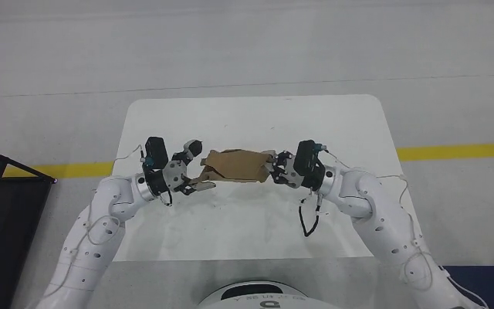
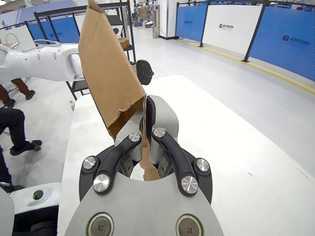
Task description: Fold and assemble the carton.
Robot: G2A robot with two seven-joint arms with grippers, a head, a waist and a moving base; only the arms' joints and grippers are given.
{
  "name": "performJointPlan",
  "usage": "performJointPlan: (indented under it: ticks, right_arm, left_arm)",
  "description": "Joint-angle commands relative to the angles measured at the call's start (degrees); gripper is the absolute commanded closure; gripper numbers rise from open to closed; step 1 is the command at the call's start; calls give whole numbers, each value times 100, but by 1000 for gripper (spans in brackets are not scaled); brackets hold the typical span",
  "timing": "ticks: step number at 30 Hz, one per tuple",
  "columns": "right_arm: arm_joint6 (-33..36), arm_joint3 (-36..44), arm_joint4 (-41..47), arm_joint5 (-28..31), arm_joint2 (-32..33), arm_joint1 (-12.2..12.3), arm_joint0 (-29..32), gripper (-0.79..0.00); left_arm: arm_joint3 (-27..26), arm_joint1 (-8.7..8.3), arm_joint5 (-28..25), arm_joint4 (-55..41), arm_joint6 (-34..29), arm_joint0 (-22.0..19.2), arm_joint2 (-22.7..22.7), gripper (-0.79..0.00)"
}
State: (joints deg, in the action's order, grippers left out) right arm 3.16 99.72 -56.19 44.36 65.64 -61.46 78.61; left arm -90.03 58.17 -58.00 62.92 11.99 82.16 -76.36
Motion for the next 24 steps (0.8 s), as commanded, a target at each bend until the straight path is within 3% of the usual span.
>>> performJointPlan:
  ticks: [1, 3, 4, 5, 7, 11, 12, 24]
  right_arm:
    - [150, -27, 55, 0, -41, -7, -82, 0]
    - [223, -34, 75, -23, -64, -12, -124, 0]
    - [235, -35, 81, -44, -65, -13, -133, 0]
    - [235, -30, 82, -62, -60, -14, -135, 0]
    - [214, -29, 80, -115, -23, -11, -119, 0]
    - [149, 14, 49, -255, 62, -4, -45, 0]
    - [138, 20, 52, -265, 72, -3, -29, 0]
    - [140, 185, -200, -646, 94, -11, 82, 0]
  left_arm:
    - [13, -4, 0, -40, 44, -2, 20, -785]
    - [40, -13, 0, -148, 117, -1, 35, -785]
    - [61, -24, 0, -229, 160, 2, 41, -739]
    - [86, -40, 0, -302, 183, 2, 43, -643]
    - [114, -82, 0, -439, 236, 7, 51, -363]
    - [150, -209, 0, -689, 305, 29, 117, -129]
    - [165, -239, 0, -727, 305, 29, 132, -22]
    - [297, -388, 0, -1197, -27, -102, 323, 0]
